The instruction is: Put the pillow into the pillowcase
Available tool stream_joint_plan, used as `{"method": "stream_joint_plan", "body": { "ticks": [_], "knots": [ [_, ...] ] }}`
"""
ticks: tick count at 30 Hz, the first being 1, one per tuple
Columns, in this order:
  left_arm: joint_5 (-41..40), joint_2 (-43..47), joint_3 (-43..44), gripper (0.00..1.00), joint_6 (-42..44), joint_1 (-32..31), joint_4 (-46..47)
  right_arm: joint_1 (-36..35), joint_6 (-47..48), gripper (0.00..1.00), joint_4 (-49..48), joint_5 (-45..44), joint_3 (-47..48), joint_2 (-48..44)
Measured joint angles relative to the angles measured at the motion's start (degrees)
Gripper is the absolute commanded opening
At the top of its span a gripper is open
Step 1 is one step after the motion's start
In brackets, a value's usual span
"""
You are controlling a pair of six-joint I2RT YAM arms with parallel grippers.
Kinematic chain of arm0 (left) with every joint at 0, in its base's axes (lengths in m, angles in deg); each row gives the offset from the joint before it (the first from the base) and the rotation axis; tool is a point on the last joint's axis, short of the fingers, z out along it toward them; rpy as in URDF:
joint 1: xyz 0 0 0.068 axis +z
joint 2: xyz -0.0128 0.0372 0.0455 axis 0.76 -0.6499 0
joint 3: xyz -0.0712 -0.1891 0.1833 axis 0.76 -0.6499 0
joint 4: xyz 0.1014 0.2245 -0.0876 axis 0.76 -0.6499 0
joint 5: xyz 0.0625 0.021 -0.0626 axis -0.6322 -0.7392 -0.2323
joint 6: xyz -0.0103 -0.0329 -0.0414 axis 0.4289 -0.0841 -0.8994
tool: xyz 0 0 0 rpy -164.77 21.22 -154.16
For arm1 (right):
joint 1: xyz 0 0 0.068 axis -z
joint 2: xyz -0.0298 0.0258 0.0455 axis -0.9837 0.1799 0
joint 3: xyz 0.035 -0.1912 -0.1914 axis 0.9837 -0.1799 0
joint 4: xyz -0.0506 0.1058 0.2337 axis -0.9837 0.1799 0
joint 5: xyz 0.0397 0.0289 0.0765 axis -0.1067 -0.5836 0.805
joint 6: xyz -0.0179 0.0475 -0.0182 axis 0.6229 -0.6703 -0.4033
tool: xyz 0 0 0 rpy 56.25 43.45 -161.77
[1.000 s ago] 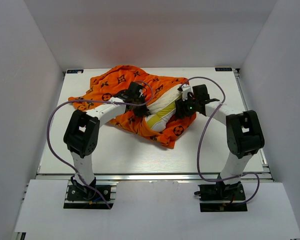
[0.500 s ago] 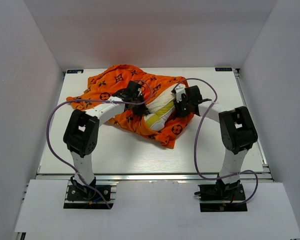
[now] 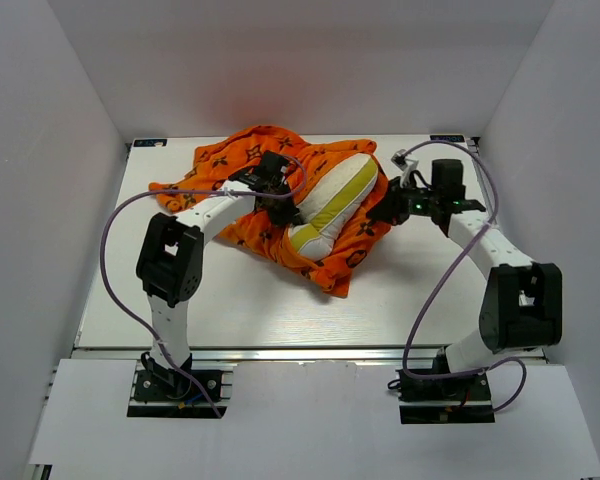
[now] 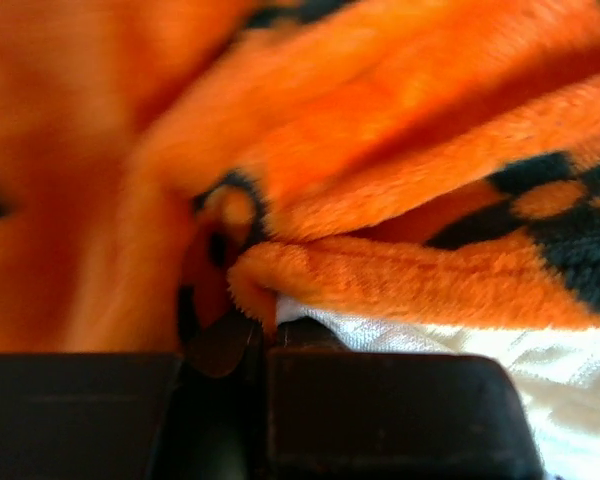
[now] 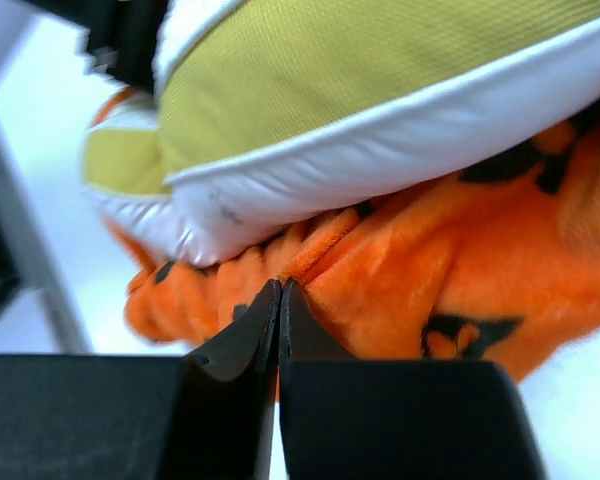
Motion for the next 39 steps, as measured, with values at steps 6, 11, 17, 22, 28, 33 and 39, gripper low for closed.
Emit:
{"method": "stream_joint_plan", "body": {
  "ticks": [6, 11, 17, 22, 28, 33, 39],
  "knots": [
    [-0.55, -2.73, 6.71, 0.00, -1.49, -0.48, -5.73, 5.86, -3.02, 0.00, 3.28, 13.81, -1.75, -4.28],
    [-0.68, -4.55, 10.82, 0.00, -2.54, -0.52, -9.49, 5.53, -7.58, 0.00, 0.28, 16.70, -3.52, -6.86],
    [-3.28, 0.59, 6.58, 0.20, -0.09, -1.81, -6.95, 4.09, -6.23, 0.00, 2.32, 13.94, -2.91, -6.54],
    [-5.62, 14.47, 0.72, 0.61, 5.88, -1.92, -0.46, 4.04, -3.52, 0.00, 5.40, 11.23, -1.51, -6.27],
    [-2.01, 27.43, -1.81, 0.71, 14.23, -1.49, 11.43, 4.04, -0.70, 0.00, 8.26, 7.78, -1.27, -4.85],
    [1.38, 27.63, 1.07, 0.86, 22.69, -4.44, 14.80, 4.02, 0.59, 0.00, 10.21, 5.44, -1.29, -3.15],
    [2.91, 16.20, 11.23, 0.88, 33.94, -13.81, 13.00, 4.02, 1.01, 0.00, 10.34, 4.90, -1.33, -3.15]
  ]
}}
